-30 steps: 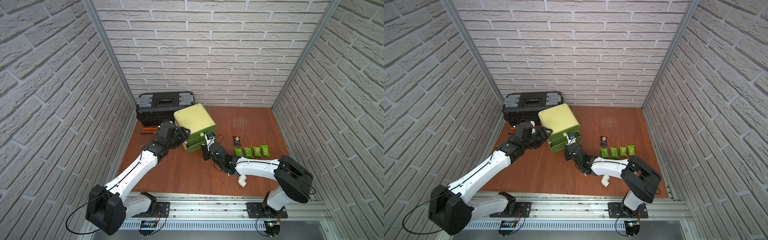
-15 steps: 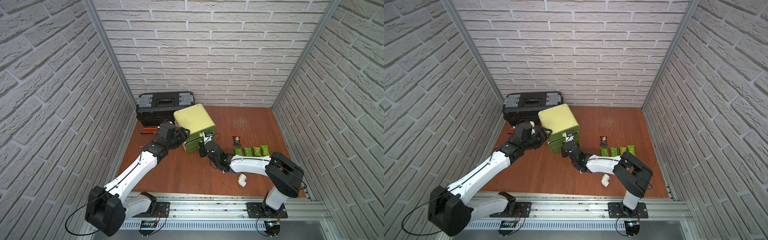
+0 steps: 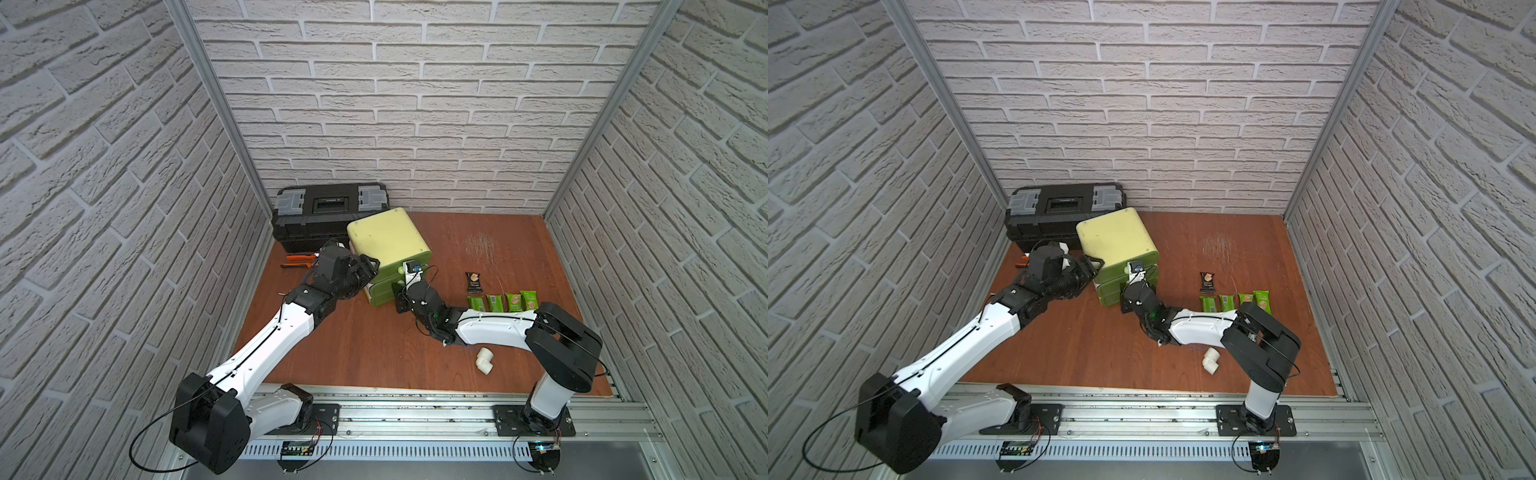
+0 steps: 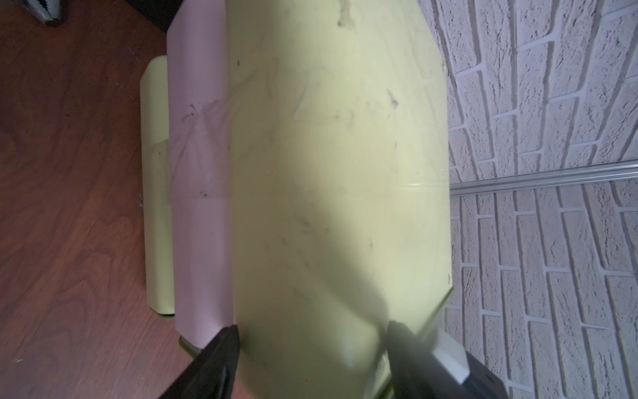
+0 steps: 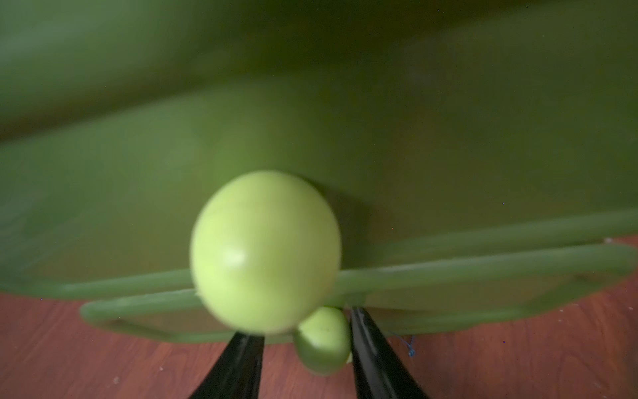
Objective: Take the cookies out of the drawer
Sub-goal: Close the drawer of the storage box, then adjust the storage box at the center of the board.
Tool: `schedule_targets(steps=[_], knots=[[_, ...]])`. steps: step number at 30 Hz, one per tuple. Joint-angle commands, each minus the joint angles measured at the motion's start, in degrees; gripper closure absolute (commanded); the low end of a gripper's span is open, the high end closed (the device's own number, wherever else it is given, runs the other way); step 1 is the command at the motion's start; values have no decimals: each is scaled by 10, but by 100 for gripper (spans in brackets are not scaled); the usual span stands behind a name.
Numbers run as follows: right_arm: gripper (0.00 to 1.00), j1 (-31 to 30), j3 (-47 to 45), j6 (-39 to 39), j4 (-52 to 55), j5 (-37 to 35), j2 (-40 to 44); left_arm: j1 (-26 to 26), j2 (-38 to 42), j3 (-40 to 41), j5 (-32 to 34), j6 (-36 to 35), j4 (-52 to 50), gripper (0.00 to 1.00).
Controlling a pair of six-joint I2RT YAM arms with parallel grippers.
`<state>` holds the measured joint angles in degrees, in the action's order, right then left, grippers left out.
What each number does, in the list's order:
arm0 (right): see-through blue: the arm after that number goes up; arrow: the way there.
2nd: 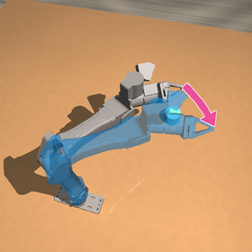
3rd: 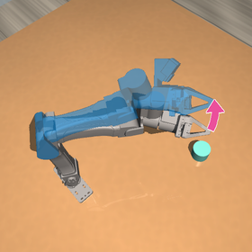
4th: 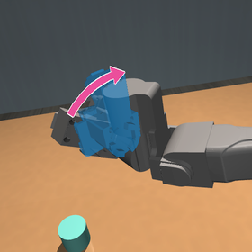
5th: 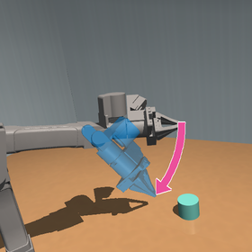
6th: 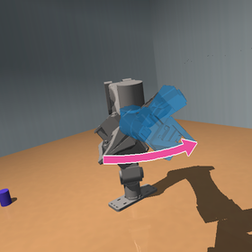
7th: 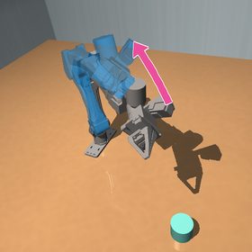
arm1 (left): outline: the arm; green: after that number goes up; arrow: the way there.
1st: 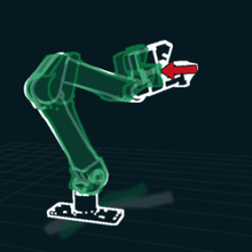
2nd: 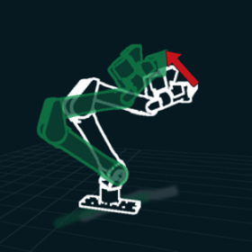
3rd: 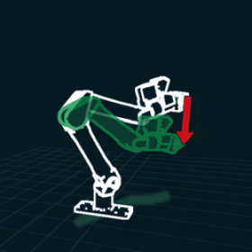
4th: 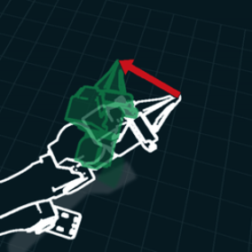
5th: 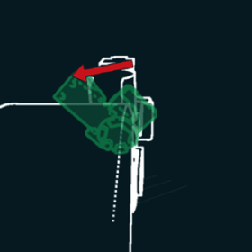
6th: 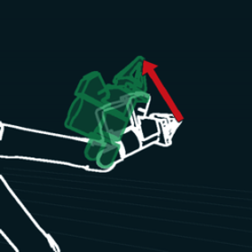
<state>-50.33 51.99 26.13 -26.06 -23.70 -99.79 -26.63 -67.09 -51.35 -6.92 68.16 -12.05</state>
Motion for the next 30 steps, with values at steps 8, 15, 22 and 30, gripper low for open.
schedule_targets(steps=[8, 15, 22, 30], knots=[[21, -14, -53, -43, 18, 58, 132, 0, 42, -2, 22, -14, -67, 19], [16, 7, 3, -19, 399, 109, 299, 13, 109, -2, 61, -26, -116, 11], [11, 161, 191, -46, 601, 282, 250, 70, 133, 14, 26, -70, -102, 6], [8, 245, 406, -78, 623, 436, 74, 117, 53, -42, -29, -104, -63, 2]])
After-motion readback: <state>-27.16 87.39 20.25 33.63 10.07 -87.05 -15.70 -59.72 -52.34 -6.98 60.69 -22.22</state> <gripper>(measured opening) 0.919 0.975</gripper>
